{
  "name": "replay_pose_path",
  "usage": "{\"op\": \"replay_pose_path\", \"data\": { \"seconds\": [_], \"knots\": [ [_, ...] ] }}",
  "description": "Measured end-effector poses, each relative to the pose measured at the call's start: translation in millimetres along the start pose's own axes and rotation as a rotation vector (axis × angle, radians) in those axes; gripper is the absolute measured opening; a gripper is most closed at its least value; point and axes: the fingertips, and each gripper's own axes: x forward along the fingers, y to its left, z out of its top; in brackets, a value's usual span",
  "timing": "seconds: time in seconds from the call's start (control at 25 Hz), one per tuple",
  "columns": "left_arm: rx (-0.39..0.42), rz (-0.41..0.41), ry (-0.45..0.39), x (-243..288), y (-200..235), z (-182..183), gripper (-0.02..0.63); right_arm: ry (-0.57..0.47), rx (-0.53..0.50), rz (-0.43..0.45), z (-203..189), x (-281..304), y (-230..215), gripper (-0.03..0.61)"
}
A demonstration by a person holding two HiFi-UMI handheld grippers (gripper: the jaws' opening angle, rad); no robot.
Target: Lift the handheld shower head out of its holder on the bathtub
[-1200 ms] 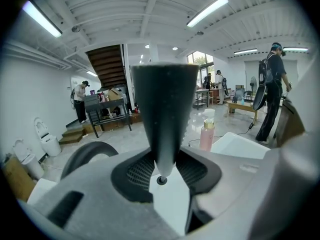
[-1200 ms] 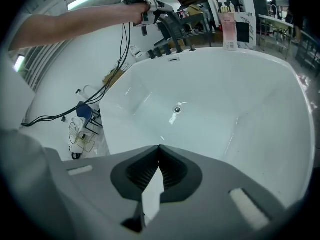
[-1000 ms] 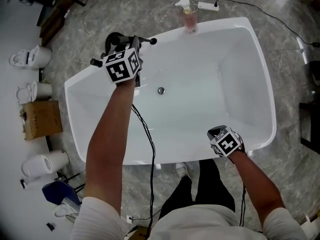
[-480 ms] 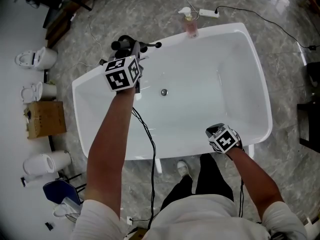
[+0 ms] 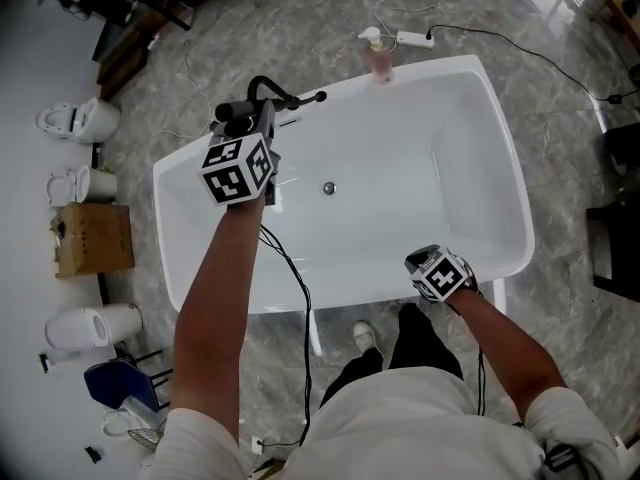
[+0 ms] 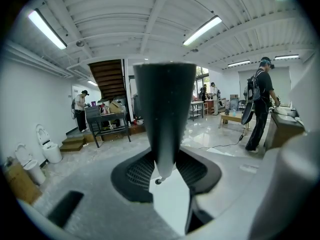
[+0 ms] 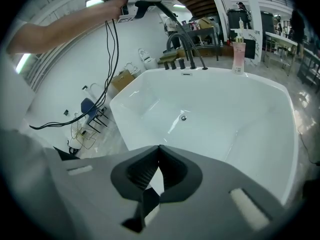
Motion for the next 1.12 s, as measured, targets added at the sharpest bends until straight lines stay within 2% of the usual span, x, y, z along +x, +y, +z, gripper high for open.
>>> {"op": "replay_pose_path", "data": {
  "seconds": [0.4,0.88,1.12],
  "knots": [
    [0.014,0.004,-0.023,-66.1,-6.0,7.8,0.14,-0.035,0.004,0.04,4.1,-12.3,33.8,0.012],
    [0.053,0.007,-0.088,-156.3,-15.6,26.7,0.14,-0.06,-0.034,0.028,3.6,-29.5,70.0,0.012],
    [0.029,0.018,-0.102,-198.5,-18.7,27.9,0.14,-0.075,-0.048,0.022,-2.4,-36.3,83.1,0.012]
  ]
}}
